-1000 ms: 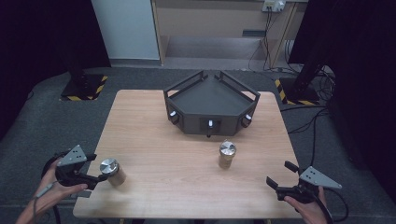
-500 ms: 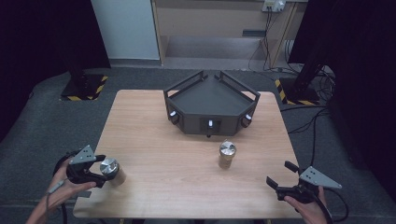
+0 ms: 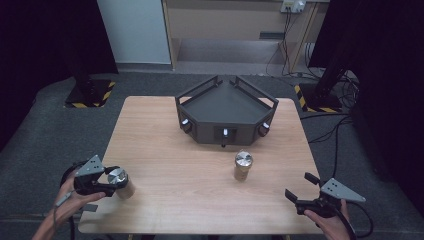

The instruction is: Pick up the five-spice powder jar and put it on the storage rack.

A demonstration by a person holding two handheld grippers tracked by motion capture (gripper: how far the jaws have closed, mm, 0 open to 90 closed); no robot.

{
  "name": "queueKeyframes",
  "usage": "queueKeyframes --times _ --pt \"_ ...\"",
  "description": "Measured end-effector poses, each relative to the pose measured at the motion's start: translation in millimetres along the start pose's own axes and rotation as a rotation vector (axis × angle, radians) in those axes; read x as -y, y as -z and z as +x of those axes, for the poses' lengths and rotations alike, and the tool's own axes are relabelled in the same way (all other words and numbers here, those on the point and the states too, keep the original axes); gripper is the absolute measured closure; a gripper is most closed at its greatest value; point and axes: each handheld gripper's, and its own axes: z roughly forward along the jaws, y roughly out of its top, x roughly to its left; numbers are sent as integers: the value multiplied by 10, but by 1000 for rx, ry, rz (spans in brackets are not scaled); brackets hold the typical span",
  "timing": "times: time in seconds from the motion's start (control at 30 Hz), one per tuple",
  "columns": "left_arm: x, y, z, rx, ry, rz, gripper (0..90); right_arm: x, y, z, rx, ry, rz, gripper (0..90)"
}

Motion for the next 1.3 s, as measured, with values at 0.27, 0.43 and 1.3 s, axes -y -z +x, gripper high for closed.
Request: queueKeyframes --times 0.27,0.43,1.3 --pt "-236 -37 -58 39 -7 -41 338 4 -4 -6 -4 -3 -2 22" --pt "-423 -63 -77 66 -20 -62 338 3 -2 -7 -5 -4 -1 22" --pt "-1875 -585 -59 162 -99 -94 338 5 -2 -27 -19 -4 -1 22"
